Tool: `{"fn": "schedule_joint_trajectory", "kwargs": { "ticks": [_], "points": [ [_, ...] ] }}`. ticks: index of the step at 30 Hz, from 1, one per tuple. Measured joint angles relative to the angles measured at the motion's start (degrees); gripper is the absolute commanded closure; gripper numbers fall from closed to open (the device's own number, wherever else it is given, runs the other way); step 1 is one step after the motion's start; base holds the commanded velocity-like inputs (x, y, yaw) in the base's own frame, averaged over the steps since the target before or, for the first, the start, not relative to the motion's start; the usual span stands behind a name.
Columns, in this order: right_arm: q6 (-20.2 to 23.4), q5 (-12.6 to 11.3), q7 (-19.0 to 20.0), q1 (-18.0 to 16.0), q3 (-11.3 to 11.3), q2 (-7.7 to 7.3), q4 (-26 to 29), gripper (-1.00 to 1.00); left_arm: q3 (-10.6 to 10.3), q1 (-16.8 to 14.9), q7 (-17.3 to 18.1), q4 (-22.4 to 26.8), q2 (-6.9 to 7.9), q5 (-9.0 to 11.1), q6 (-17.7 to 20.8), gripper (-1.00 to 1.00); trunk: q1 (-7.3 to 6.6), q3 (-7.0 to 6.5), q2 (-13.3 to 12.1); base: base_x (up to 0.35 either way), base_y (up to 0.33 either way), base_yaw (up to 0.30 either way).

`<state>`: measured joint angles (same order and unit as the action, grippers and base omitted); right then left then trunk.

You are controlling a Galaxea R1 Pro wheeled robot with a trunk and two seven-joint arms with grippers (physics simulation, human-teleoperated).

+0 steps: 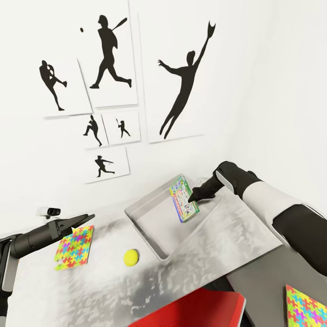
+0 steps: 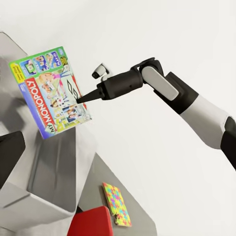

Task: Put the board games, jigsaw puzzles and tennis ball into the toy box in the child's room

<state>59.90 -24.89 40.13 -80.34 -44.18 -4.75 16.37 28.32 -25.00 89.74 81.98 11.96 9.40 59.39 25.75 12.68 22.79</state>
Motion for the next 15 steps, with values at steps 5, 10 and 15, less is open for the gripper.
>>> {"fn": "schedule_joint_trajectory", "kwargs": {
  "ticks": [5, 10, 15],
  "points": [
    [0.0, 0.0, 0.0, 0.0, 0.0, 0.10, 0.0, 1.00, 0.1, 0.0, 0.0, 0.0, 0.06, 0.0, 0.0, -1.00, 0.00, 0.47, 0.0, 0.000, 0.000, 0.000],
    [0.0, 0.1, 0.0, 0.0, 0.0, 0.13, 0.0, 1.00, 0.1, 0.0, 0.0, 0.0, 0.06, 0.0, 0.0, -1.00, 0.00, 0.94, 0.0, 0.000, 0.000, 0.000],
    [0.0, 0.1, 0.0, -0.1, 0.0, 0.08, 0.0, 1.00, 0.1, 0.0, 0.0, 0.0, 0.07, 0.0, 0.0, -1.00, 0.00, 1.41, 0.0, 0.000, 0.000, 0.000]
  ]
}}
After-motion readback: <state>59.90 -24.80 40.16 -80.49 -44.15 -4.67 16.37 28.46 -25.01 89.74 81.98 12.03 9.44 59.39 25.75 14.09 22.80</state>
